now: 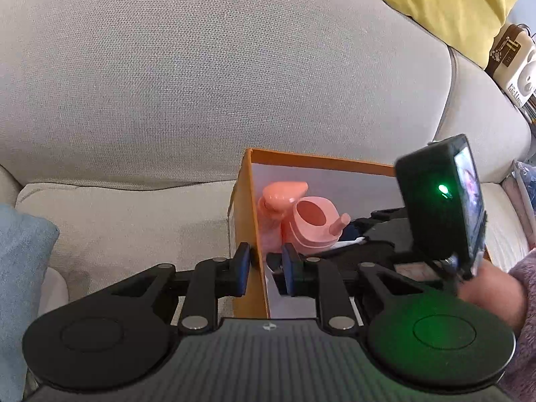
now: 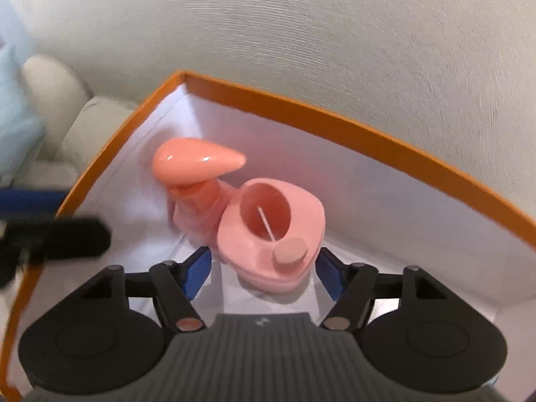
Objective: Organize rigid objects
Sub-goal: 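Open both tools to release the pink items and withdraw from the box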
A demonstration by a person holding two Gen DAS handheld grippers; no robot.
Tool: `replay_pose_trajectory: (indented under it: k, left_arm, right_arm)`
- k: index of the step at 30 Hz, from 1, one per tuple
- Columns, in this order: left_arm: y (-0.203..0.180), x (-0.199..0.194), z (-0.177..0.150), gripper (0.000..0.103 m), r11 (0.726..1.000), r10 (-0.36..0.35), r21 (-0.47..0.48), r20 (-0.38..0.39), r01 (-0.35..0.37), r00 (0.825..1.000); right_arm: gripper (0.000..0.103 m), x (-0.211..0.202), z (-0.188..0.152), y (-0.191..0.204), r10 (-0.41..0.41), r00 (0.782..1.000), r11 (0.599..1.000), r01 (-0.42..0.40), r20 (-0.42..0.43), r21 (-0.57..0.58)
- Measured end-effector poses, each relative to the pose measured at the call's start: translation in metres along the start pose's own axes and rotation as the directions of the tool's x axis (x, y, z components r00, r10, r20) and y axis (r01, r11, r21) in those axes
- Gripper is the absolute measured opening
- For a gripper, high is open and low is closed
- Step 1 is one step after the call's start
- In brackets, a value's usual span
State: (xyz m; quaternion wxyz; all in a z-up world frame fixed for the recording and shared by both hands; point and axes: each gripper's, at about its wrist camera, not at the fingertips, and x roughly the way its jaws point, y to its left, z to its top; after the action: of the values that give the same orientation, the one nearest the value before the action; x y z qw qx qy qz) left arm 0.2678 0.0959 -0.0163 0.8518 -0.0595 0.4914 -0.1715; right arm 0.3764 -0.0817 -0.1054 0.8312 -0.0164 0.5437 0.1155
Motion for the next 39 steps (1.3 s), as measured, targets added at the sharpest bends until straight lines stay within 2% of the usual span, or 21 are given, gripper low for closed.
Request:
replay_pose_trajectory:
  k: [2,7,15,17,20,21,26,30,33,36,39]
  left_arm:
    - [0.001,0.000,-0.001,0.022,1.000,0.000,0.001,0.001,0.000,1.000]
    - [-0.002,0.000,-0.003,0.022,1.000,0.013,0.018,0.008,-0.013,1.000]
    - [-0.005,-0.002,-0.004,0.022,0.999,0.027,0.037,0.018,-0.027,0.999]
    - [-0.005,-0.001,-0.005,0.022,0.999,0.028,0.040,0.020,-0.029,0.999]
    - [-0.007,0.002,-0.005,0.022,0.998,0.035,0.053,0.024,-0.037,0.999]
    - [-0.008,0.002,-0.005,0.022,0.998,0.036,0.055,0.023,-0.037,0.999]
    - [-0.007,0.000,-0.005,0.022,0.998,0.036,0.050,0.025,-0.037,0.999]
    - [-0.010,-0.007,-0.008,0.025,0.997,0.050,0.049,0.027,-0.051,0.998]
    - [-0.010,-0.022,-0.011,0.036,0.998,0.065,0.022,0.051,-0.066,0.997]
    - [-0.012,-0.035,-0.014,0.044,0.999,0.051,-0.005,0.072,-0.051,0.996]
    - [-0.019,-0.042,-0.020,0.046,0.997,0.073,-0.004,0.081,-0.073,0.994]
  right_arm:
    - [0.070,0.005,0.002,-0.002,-0.016,1.000,0.998,0.017,-0.009,0.053]
    - [0.069,0.006,0.001,-0.008,-0.013,1.000,0.996,0.014,-0.013,0.087]
    - [0.067,-0.018,-0.009,-0.011,-0.001,1.000,1.000,0.001,-0.023,0.014]
    - [0.051,-0.023,-0.012,-0.009,-0.002,1.000,1.000,0.002,-0.028,-0.011]
    - [0.038,-0.022,-0.013,-0.004,-0.025,0.999,0.999,0.024,-0.019,-0.043]
    - [0.037,-0.021,-0.012,-0.004,-0.040,0.999,0.998,0.040,-0.017,-0.042]
    - [0.037,-0.018,0.001,-0.014,-0.028,0.999,1.000,0.029,-0.024,0.006]
    - [0.041,-0.039,-0.006,-0.016,-0.020,1.000,1.000,0.020,0.000,0.006]
    - [0.051,-0.068,-0.018,-0.023,-0.046,0.997,0.999,0.046,0.056,0.007]
    - [0.062,-0.107,-0.037,-0.040,-0.096,0.986,0.995,0.093,0.135,0.028]
    - [0.067,-0.143,-0.070,-0.059,-0.168,0.967,0.985,0.158,0.194,0.066]
